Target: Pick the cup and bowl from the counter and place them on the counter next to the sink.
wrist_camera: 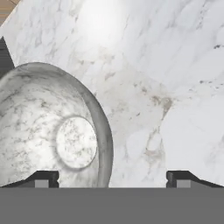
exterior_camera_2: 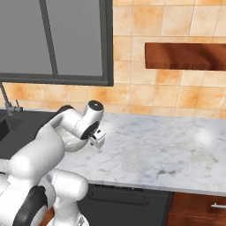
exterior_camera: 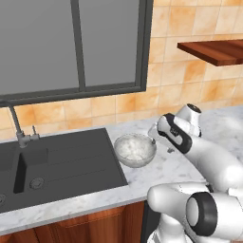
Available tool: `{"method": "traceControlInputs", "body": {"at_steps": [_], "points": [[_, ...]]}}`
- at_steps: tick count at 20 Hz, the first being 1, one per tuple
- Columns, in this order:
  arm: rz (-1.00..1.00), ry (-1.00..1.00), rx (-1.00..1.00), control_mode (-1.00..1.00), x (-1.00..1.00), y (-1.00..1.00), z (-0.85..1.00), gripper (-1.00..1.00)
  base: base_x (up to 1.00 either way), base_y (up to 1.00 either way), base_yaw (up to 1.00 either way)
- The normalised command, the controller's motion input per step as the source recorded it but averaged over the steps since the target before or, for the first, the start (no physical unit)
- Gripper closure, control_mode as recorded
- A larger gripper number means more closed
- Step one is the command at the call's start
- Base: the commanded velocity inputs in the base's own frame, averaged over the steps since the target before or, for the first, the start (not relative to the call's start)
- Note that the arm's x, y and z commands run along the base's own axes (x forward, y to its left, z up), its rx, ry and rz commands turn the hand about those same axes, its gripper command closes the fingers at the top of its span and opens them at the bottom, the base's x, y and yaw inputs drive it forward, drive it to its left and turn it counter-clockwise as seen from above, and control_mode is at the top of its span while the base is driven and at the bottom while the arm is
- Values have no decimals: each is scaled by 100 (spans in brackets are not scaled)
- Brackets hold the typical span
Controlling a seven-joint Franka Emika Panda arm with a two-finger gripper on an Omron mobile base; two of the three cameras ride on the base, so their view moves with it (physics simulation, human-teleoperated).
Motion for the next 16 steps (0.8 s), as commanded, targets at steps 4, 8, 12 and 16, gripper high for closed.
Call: {"method": "traceControlInputs", "body": {"at_steps": [4,8,12,16], "points": [[0,-2,0,-100,-81,-31,67,-100,0,0,0],[0,-1,-4,-100,-100,-3,45,-100,0,0,0],[0,-7,-10,-100,-98,0,42,-100,0,0,0],[3,-12,-12,-100,-60,3,23,-100,0,0,0]]}}
